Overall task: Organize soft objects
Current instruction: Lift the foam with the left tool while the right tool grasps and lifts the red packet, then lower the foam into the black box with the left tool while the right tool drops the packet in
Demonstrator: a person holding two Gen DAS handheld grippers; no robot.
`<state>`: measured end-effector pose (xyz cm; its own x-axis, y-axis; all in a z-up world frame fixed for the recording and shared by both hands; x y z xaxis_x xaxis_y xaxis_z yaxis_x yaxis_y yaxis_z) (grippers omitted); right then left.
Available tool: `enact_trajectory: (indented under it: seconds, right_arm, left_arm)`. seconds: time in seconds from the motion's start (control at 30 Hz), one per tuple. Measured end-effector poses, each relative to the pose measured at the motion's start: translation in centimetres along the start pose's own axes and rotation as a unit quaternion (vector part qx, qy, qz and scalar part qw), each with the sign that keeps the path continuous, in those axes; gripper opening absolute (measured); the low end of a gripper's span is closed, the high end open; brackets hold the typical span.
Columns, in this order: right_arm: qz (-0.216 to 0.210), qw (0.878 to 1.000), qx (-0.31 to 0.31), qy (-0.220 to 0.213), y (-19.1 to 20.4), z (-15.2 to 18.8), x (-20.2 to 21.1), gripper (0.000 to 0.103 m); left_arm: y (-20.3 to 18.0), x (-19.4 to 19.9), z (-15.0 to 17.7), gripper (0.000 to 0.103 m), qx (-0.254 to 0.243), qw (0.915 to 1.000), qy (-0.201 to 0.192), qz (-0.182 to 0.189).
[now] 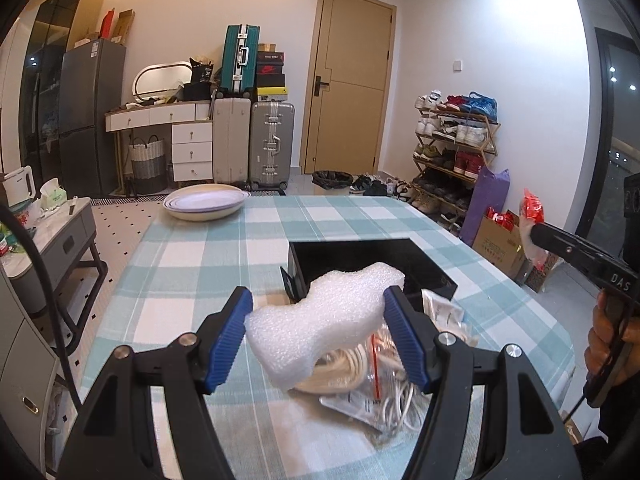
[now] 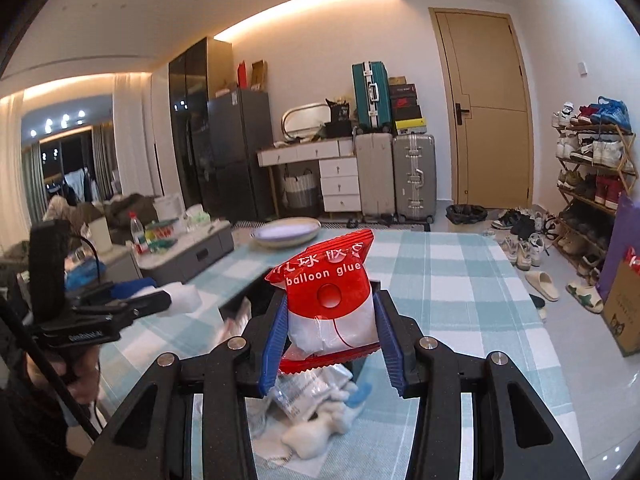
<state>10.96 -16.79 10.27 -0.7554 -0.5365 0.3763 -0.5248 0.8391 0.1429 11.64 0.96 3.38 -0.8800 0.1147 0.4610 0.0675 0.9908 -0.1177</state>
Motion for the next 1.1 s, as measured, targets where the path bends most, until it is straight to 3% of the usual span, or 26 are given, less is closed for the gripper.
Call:
enact_trajectory:
  seconds: [0.2, 0.77, 1.1]
  right_arm:
    - [-0.020, 1.000, -0.006, -0.002, 0.5, -1.8, -0.4, 0.043]
    - [-0.042, 0.997, -0.017, 0.063, 0.7, -1.1, -7.3, 0.043]
    - [-0.043, 0.993, -0.016, 0.105, 0.2, 0.3, -11.6, 0.043]
  left_arm:
    - [0.6, -1.5, -1.8, 0.067, 0.009, 0.9999, -0.006, -0.004]
    - [-0.1, -8.0, -3.7, 0.067, 0.011, 0.9997, 0.024, 0.001]
    - [-0.6, -11.3, -3.0, 0.067, 0.003, 0.9987, 0.050, 0.001]
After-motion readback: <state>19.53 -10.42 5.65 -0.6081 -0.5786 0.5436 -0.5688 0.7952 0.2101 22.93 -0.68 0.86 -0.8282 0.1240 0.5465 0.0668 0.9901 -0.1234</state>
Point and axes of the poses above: each gripper's, at about its wrist camera, not at the fingertips, and x roughly against the way its jaws point, y to its left, z to its underside, the point moved 9 cm from there along -x, roughly the way its jaws point, and after that the axes turned 2 degrees about y, right-handed, at the moved point
